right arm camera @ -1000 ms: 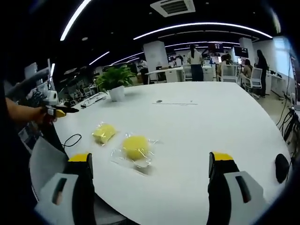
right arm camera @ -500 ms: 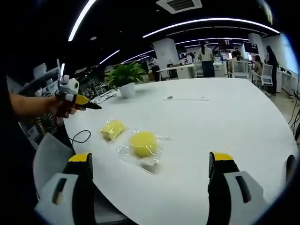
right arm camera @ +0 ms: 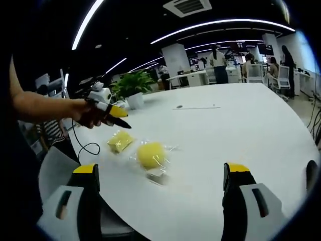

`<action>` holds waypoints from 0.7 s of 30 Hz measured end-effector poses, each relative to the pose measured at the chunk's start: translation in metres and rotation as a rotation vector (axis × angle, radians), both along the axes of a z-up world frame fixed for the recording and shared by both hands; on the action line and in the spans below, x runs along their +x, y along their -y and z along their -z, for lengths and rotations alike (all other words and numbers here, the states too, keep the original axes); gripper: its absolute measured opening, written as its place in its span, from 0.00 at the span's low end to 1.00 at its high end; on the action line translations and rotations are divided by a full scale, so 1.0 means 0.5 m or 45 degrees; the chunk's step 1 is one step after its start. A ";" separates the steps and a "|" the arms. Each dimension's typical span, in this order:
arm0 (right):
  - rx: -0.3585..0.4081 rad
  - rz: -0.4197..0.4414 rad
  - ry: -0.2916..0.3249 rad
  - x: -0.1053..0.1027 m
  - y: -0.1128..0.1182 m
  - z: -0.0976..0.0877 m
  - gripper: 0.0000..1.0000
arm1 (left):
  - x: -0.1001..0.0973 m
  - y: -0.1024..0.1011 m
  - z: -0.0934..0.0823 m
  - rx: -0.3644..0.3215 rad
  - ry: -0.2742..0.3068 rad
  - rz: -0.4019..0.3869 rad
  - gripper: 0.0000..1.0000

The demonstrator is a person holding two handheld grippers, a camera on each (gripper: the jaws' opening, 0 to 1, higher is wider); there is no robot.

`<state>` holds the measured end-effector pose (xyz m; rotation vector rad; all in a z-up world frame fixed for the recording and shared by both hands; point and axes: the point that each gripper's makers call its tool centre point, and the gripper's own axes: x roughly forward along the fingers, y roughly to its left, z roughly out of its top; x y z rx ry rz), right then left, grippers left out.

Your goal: Compare the silicone blocks by pressing each to a similar depth, holding the contact briefly, and releasing to observe deformation and rebound differences across the visible hardness samples.

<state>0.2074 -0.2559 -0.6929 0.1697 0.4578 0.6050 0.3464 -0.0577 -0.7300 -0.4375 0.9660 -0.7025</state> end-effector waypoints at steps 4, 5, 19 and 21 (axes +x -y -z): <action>-0.006 0.009 -0.008 -0.006 0.010 0.003 0.96 | 0.003 0.018 0.032 -0.003 -0.061 0.014 0.88; -0.001 0.015 -0.013 -0.006 0.011 0.004 0.96 | 0.003 0.025 0.039 -0.021 -0.067 0.022 0.86; -0.009 0.044 -0.028 -0.028 0.000 0.002 0.96 | -0.003 0.045 0.109 -0.135 -0.289 0.042 0.36; -0.007 0.047 -0.043 -0.035 -0.009 0.003 0.96 | -0.002 0.038 0.118 -0.124 -0.312 0.033 0.29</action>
